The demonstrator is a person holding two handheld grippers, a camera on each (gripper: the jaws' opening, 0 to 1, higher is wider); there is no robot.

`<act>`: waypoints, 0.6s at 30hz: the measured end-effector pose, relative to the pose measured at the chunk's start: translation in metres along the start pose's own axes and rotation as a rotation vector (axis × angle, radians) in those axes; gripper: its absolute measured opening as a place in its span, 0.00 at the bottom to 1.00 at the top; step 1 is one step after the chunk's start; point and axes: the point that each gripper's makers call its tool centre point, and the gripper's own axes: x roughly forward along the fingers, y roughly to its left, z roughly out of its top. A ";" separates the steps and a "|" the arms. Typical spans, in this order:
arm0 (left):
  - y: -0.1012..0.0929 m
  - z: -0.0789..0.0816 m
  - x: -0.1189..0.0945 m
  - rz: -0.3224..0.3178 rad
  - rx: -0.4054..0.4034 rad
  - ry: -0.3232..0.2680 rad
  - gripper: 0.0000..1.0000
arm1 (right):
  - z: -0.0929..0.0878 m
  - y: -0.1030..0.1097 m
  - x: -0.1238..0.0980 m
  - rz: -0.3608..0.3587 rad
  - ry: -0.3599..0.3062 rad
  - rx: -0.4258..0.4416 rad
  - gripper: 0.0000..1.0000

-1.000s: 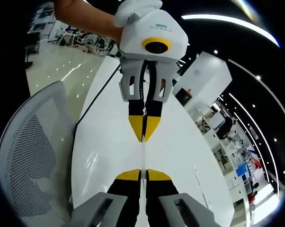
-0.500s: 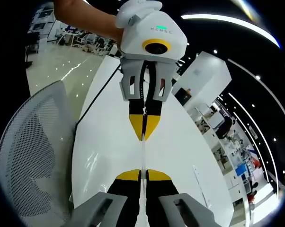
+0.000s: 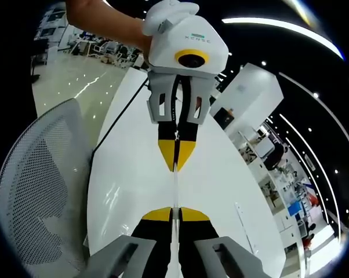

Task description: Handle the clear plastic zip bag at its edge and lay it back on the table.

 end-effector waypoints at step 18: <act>-0.001 -0.003 -0.002 0.004 -0.010 0.008 0.00 | 0.000 0.001 -0.002 0.001 -0.003 -0.002 0.00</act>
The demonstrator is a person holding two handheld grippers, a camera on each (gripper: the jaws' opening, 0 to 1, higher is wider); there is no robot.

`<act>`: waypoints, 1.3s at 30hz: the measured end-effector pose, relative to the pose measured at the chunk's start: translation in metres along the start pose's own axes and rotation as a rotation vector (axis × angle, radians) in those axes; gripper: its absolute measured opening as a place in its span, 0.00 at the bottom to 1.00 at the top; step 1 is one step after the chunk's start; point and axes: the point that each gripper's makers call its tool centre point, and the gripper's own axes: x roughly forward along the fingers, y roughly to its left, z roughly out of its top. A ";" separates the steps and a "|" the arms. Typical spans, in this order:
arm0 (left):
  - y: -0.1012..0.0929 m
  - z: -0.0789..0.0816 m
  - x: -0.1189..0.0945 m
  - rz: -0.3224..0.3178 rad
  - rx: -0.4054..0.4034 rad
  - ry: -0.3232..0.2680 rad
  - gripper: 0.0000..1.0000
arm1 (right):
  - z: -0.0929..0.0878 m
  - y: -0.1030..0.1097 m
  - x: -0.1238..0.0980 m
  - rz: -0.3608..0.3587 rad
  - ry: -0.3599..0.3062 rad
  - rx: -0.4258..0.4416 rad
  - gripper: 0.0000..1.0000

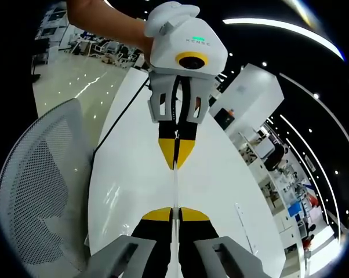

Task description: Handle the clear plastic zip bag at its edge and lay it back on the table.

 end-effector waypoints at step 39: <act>-0.002 0.000 -0.001 -0.015 -0.007 0.006 0.00 | -0.003 0.001 -0.009 -0.012 -0.011 0.017 0.00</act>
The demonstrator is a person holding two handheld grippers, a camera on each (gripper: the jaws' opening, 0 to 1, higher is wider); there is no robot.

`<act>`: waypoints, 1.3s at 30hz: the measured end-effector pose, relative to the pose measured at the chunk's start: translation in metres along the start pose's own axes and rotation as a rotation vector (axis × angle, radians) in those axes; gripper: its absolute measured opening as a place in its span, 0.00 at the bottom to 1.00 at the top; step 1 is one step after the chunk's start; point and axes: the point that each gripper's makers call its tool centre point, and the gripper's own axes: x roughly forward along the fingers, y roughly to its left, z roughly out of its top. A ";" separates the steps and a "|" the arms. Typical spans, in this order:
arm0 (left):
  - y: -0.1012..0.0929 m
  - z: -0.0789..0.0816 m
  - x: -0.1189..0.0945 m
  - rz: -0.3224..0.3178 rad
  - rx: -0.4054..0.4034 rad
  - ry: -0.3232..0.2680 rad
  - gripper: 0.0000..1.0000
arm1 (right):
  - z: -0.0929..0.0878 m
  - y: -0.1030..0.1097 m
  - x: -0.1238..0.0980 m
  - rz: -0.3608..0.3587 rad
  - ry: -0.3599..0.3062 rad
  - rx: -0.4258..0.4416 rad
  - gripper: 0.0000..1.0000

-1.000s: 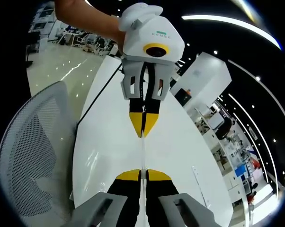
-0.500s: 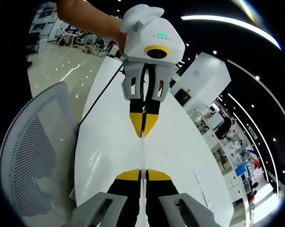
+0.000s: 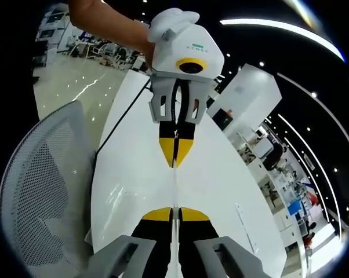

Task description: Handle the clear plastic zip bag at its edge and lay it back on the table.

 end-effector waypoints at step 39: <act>0.007 -0.018 -0.007 0.005 -0.004 0.029 0.00 | -0.005 -0.007 -0.003 -0.014 0.000 0.016 0.00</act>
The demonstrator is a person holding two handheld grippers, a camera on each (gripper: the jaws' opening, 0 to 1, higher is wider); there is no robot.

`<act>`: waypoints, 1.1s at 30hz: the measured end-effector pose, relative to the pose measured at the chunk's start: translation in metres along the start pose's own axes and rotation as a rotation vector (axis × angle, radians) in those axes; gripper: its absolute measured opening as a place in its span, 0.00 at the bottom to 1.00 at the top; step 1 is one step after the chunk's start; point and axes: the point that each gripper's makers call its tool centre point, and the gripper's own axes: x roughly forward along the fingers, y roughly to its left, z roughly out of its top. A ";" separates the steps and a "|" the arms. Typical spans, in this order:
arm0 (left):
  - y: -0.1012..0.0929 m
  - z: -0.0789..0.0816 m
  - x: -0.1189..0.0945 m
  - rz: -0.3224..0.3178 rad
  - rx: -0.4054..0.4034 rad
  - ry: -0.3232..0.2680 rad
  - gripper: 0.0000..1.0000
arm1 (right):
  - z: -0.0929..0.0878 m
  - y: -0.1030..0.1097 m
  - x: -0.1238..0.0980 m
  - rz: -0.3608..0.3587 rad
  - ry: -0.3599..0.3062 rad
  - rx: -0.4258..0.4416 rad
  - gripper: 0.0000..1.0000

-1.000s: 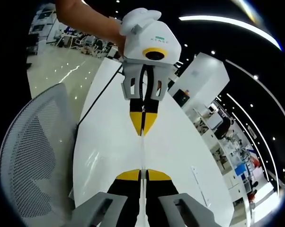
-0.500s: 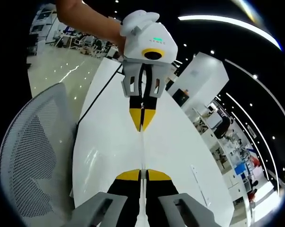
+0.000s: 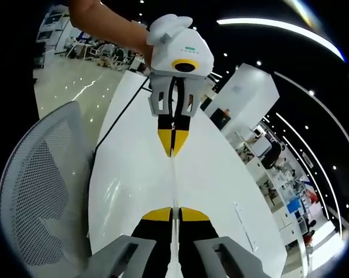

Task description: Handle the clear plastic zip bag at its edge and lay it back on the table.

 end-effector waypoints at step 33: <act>-0.001 -0.009 0.000 -0.010 -0.015 0.017 0.00 | -0.008 0.000 -0.001 0.008 0.008 0.017 0.00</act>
